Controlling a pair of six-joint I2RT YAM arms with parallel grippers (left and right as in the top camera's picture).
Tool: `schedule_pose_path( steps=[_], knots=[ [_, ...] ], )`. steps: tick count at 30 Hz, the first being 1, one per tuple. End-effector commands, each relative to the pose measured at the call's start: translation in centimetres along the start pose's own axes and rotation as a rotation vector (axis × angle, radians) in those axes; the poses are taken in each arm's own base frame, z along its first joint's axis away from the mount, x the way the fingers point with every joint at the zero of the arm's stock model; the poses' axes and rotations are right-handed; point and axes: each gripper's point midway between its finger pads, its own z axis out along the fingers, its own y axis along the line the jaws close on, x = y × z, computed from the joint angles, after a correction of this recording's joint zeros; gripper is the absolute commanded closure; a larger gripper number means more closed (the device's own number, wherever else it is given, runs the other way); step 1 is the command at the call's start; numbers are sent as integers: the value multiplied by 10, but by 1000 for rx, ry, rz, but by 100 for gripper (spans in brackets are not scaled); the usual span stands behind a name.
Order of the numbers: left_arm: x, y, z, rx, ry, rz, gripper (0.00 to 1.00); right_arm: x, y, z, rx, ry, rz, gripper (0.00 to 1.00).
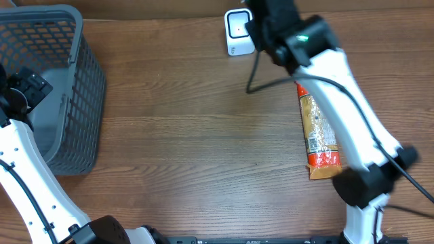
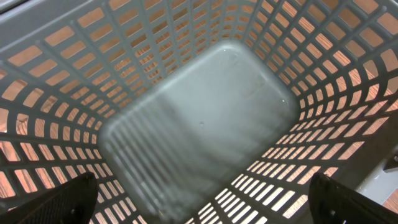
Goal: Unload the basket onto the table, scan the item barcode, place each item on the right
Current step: 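Hold the green snack bag in front of the scanner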
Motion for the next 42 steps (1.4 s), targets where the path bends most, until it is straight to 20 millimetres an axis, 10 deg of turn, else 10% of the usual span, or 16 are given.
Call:
schedule_pose_path(
  steps=[1, 12, 42],
  knots=[
    [-6, -3, -4, 4, -20, -11, 0, 1, 1, 30, 95, 14, -28, 96],
    [-6, -3, -4, 4, -20, -11, 0, -12, 19, 114, 468, -83, -84, 96],
    [-6, -3, -4, 4, -20, -11, 0, -11, 57, 154, 705, -276, 100, 96]
  ],
)
